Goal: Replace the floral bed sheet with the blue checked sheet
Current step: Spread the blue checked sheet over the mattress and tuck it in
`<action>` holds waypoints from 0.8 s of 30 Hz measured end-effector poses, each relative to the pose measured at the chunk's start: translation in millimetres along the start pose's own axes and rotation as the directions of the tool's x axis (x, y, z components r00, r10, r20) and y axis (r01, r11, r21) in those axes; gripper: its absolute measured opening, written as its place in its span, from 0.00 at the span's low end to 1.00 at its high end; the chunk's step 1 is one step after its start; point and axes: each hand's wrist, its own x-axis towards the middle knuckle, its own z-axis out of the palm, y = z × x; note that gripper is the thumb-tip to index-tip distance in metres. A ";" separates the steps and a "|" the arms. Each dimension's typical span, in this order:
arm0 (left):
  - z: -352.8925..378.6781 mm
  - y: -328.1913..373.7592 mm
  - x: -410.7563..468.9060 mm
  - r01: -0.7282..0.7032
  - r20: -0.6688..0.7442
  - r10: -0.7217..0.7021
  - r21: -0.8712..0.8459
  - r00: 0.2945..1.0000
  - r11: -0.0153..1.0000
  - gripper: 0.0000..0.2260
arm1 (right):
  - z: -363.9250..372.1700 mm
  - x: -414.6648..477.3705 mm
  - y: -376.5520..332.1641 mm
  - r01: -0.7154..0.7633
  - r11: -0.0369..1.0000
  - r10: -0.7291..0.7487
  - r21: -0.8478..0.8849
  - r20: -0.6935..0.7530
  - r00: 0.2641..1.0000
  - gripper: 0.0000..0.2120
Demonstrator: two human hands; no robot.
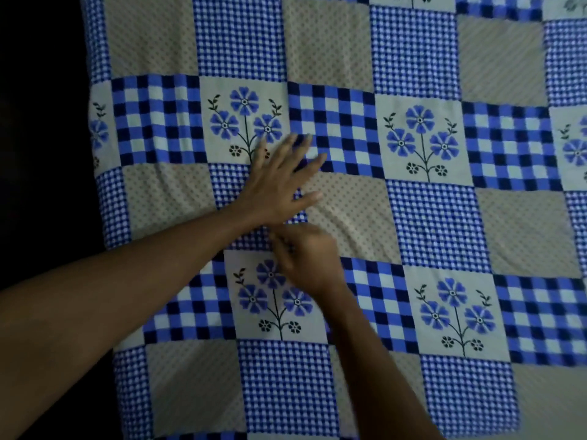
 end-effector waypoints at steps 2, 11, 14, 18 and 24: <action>5.0 -9.7 -36.1 0.101 -0.059 -0.099 0.041 0.993 0.994 0.31 | -23.7 -7.4 31.8 -0.134 0.985 0.117 -0.107 -0.156 0.981 0.09; 15.6 -61.1 -171.5 0.634 -0.023 -0.635 -0.047 0.772 0.772 0.30 | 15.7 -3.3 27.5 -0.420 0.807 0.458 -0.416 -0.010 0.889 0.29; 19.2 -65.7 -194.2 0.828 -0.026 -0.833 -0.091 0.553 0.553 0.30 | 61.4 -12.5 -30.7 -0.288 0.895 0.364 -0.341 0.184 0.913 0.28; 15.0 -54.7 -188.8 0.916 -0.034 -0.931 -0.173 0.362 0.363 0.29 | 112.9 -32.0 -95.0 -0.056 0.958 0.169 -0.281 0.397 0.902 0.28; -16.2 -7.8 -132.7 0.658 -0.119 -0.760 -0.428 0.639 0.620 0.28 | 114.0 -36.3 -112.9 0.048 0.985 -0.121 0.167 0.456 0.882 0.17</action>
